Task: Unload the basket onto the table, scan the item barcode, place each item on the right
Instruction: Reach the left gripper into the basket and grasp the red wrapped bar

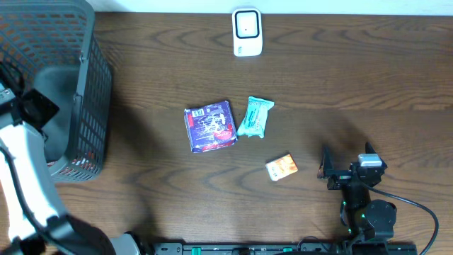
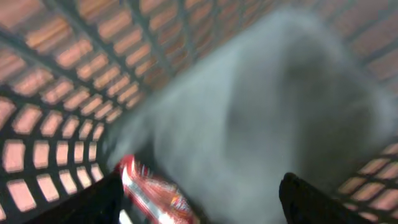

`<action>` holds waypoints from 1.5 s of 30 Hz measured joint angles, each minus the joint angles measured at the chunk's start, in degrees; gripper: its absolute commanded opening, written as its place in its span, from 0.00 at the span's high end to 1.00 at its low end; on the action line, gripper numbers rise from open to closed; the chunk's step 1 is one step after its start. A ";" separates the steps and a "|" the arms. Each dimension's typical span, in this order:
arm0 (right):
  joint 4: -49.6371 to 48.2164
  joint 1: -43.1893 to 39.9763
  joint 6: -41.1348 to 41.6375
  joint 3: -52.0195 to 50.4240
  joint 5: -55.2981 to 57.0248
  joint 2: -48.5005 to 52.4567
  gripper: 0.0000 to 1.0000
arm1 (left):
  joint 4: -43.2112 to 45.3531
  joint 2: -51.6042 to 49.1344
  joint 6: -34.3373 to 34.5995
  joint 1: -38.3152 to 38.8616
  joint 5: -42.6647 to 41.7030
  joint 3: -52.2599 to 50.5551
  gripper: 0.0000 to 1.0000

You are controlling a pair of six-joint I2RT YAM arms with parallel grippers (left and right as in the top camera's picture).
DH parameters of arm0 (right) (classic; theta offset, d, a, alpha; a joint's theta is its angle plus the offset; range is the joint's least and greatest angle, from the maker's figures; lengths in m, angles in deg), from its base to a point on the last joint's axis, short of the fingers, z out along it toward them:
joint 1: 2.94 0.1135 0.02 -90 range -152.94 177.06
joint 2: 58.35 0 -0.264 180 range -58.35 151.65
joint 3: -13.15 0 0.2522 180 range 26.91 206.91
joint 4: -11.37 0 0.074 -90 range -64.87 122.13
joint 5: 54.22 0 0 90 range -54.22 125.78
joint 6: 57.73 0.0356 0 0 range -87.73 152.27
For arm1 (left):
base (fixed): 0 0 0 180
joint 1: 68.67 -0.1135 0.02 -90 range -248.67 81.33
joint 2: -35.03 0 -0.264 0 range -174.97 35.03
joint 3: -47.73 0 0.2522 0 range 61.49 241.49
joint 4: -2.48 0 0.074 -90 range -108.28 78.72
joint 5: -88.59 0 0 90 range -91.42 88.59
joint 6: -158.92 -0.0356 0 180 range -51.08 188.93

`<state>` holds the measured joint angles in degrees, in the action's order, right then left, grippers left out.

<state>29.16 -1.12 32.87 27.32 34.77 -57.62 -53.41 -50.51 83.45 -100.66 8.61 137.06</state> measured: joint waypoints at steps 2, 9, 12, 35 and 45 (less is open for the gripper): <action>0.02 0.00 0.00 0.00 -0.02 0.00 0.01 | -1.92 -2.86 2.16 -0.61 0.31 0.00 0.16; 0.02 0.00 0.00 0.00 -0.02 0.00 0.01 | -6.80 -9.88 11.06 -1.29 0.63 0.00 0.10; 0.02 0.00 0.02 0.00 0.00 0.00 0.01 | -7.85 -11.17 13.29 -1.29 0.28 0.00 0.10; 0.02 0.00 0.00 0.00 0.00 0.00 0.01 | 0.15 -13.16 26.40 -1.33 -1.25 -11.15 0.09; 0.02 0.00 0.00 0.00 -0.02 0.00 0.01 | 4.72 -13.03 27.36 -1.36 -2.14 -16.22 0.60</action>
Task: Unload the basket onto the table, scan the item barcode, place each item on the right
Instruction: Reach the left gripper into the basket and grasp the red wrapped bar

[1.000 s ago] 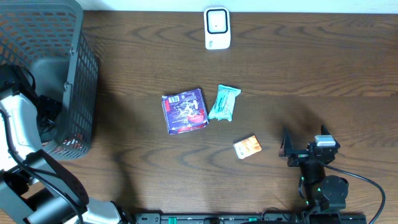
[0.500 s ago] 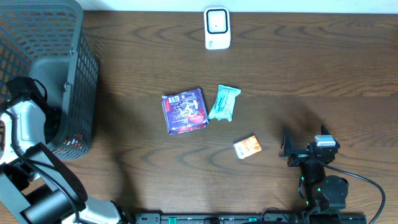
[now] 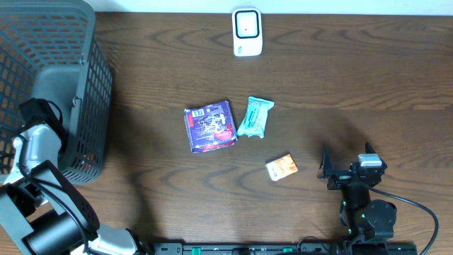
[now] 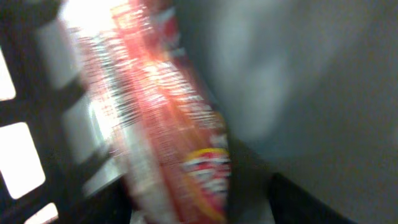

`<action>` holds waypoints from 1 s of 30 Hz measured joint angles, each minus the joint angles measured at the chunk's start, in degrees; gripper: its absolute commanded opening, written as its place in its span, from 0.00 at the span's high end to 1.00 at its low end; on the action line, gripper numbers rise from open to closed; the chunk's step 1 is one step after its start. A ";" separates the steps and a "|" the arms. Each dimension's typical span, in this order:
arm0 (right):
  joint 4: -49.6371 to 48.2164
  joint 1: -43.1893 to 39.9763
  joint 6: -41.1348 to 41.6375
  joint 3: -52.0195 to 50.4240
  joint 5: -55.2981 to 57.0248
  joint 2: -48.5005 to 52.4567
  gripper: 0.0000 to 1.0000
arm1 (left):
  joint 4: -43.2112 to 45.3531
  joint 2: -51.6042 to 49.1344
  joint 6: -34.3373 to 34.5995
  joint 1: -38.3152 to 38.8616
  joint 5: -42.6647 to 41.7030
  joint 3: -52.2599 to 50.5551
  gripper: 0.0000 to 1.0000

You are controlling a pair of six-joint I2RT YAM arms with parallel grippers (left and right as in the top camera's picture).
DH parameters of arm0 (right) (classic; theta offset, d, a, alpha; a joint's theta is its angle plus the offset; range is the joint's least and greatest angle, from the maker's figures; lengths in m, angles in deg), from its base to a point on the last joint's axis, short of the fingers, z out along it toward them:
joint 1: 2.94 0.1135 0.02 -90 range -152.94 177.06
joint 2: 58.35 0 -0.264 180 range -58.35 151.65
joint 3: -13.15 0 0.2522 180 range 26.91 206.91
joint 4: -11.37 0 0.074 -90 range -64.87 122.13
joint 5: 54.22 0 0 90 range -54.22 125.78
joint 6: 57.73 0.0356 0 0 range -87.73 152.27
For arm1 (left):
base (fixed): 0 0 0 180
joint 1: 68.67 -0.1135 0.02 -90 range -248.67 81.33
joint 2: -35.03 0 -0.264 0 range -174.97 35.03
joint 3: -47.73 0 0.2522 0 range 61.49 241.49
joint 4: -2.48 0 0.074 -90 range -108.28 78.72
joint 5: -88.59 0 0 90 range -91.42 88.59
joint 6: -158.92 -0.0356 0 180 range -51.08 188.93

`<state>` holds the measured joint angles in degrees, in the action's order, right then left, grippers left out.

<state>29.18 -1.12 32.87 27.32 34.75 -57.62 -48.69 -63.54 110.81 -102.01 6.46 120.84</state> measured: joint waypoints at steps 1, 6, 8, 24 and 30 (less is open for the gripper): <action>0.00 0.00 0.00 0.00 0.02 0.00 0.01 | 0.00 0.00 -0.24 0.02 -0.02 -0.09 0.72; 0.00 0.00 0.00 0.00 0.02 0.00 0.01 | 0.59 0.04 -0.04 0.02 0.24 -0.26 0.93; 0.00 0.00 0.00 0.00 0.02 0.00 0.01 | 0.59 0.11 -0.11 0.02 0.42 -0.24 0.93; 0.00 0.00 0.02 0.00 0.02 0.00 0.01 | 10.67 28.41 -3.32 0.02 -6.27 9.49 0.93; 0.00 0.00 0.00 0.00 0.02 0.00 0.01 | 15.78 38.51 -4.46 3.61 -13.84 9.75 0.93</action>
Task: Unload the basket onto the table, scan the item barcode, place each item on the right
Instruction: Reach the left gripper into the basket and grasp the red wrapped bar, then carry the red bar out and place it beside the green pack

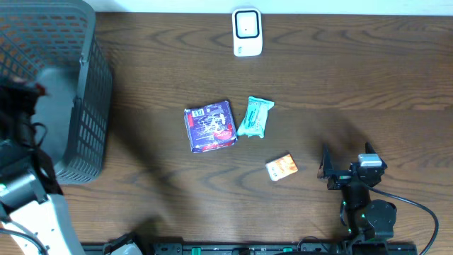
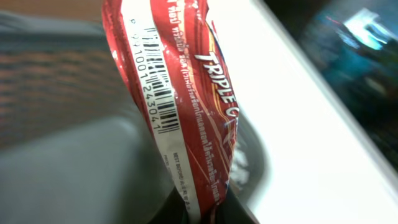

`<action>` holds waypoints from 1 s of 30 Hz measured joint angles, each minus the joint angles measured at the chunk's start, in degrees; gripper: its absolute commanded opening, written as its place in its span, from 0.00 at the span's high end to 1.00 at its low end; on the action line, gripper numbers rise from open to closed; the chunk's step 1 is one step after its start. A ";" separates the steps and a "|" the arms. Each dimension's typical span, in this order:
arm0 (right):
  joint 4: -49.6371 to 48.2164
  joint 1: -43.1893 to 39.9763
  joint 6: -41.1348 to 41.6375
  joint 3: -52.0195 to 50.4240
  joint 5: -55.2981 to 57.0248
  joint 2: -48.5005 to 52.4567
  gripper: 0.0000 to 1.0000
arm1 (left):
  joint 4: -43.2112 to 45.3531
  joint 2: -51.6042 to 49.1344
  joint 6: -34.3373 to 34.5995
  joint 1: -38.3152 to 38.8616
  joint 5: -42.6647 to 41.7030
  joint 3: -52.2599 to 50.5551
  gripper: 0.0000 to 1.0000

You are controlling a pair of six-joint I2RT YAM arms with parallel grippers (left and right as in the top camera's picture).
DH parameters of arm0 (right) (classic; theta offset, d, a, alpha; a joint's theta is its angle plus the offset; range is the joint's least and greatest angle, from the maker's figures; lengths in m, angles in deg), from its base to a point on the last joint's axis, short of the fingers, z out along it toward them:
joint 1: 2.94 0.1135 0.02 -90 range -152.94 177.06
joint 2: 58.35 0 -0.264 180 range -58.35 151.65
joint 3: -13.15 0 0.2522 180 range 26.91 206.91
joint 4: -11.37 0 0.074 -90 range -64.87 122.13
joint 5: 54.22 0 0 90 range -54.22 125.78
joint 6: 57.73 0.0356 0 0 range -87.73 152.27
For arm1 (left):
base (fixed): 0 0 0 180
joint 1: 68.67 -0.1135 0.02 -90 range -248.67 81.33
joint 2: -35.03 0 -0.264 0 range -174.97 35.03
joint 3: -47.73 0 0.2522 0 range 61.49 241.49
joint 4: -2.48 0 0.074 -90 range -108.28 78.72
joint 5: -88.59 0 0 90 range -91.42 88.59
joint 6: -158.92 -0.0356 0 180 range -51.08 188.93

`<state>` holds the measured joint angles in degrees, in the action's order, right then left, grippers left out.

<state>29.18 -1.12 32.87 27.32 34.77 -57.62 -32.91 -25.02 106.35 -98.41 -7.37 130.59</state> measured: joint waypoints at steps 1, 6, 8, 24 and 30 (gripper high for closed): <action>0.00 0.00 0.00 0.00 0.00 0.00 0.01 | 0.28 0.50 0.00 1.95 -1.51 0.00 0.93; 0.00 0.00 0.00 0.00 -0.02 -0.02 0.01 | 0.59 -0.09 -1.42 16.24 -5.77 0.00 0.93; 0.00 0.00 0.00 0.00 -0.02 0.00 0.01 | 0.55 -0.94 -3.30 23.15 -6.43 0.00 0.93; 0.00 0.00 0.00 0.00 0.00 0.00 0.01 | -5.07 -17.99 -16.76 53.37 -6.14 0.00 0.92; 0.00 0.00 0.02 0.00 0.00 -0.02 0.01 | -0.26 -30.95 -17.03 56.19 -5.70 -0.02 0.40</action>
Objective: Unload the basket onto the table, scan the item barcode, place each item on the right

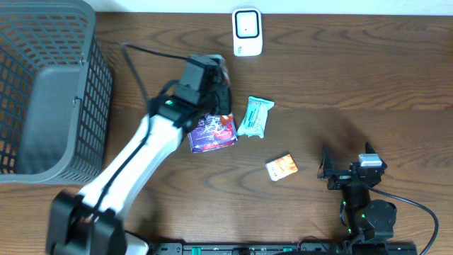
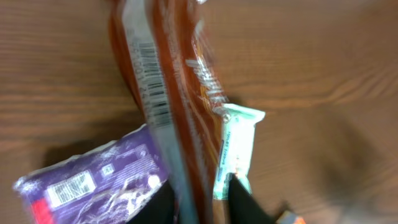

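Note:
My left gripper is shut on a red snack packet whose white strip with the barcode faces the wrist camera. From overhead, the left gripper hangs over the table's middle, just above the purple packet and short of the white scanner at the far edge. The red packet barely shows past the fingers there. My right gripper rests near the front right; its jaws are too small to read.
A grey mesh basket stands at the far left. Below the held packet lie the purple packet and a teal packet. The teal packet and a small orange packet lie mid-table.
My left gripper was over the basket at the left edge with the red packet held up; now it is over the table's middle, above the purple and teal packets, still holding it.
My left gripper was inside the basket with the red packet lying below it. Then it was close against the packet at the basket wall. Then it held the packet above the basket, and now holds it over mid-table near the scanner. The right arm stayed parked.

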`<action>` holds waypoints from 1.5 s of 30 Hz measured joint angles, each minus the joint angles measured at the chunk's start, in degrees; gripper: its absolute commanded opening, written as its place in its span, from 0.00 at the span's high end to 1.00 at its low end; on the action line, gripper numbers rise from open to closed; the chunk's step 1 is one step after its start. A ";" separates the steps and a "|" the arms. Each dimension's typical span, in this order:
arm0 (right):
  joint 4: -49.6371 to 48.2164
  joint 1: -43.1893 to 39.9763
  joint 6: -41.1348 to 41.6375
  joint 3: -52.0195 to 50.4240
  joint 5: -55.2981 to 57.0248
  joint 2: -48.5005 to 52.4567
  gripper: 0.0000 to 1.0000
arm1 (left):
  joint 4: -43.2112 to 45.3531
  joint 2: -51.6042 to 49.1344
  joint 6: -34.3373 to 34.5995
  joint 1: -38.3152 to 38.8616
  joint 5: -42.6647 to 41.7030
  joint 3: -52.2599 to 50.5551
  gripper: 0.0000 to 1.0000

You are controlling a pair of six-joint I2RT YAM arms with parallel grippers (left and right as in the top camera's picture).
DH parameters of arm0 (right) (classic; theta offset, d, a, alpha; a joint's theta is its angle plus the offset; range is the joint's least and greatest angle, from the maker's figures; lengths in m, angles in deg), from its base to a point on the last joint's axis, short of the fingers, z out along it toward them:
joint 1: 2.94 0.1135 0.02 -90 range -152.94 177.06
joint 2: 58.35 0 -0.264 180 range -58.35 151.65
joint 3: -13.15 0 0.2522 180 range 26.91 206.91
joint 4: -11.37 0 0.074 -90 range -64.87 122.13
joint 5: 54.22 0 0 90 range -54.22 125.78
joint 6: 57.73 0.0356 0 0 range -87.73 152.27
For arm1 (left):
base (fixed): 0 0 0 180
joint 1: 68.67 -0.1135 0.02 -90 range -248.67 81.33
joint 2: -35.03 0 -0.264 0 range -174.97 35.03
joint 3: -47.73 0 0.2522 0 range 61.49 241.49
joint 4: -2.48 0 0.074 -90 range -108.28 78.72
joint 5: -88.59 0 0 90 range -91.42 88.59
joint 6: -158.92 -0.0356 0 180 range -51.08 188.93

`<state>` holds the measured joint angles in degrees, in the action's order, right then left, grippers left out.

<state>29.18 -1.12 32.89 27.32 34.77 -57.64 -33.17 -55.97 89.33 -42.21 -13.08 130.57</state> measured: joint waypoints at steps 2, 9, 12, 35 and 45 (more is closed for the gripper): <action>0.00 0.00 -0.02 0.00 -0.02 0.00 0.01 | 2.08 -2.71 0.59 0.59 0.00 0.00 0.26; 0.00 0.00 -0.02 0.00 -0.02 0.02 0.01 | 4.81 -4.11 2.29 1.14 0.00 0.00 0.18; 0.00 0.00 -0.02 0.00 0.00 0.02 0.01 | 4.79 -3.28 2.29 1.01 0.00 0.00 0.17; -0.02 0.00 -0.02 0.00 0.00 0.02 0.01 | -18.53 18.03 2.34 -14.62 7.87 0.00 0.12; 0.00 0.00 -0.02 0.00 -0.02 0.02 0.01 | -25.46 18.03 2.29 -19.71 10.16 0.00 0.12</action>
<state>29.18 -1.12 32.87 27.32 34.75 -57.62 -58.63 -37.94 91.62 -61.93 -2.91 130.57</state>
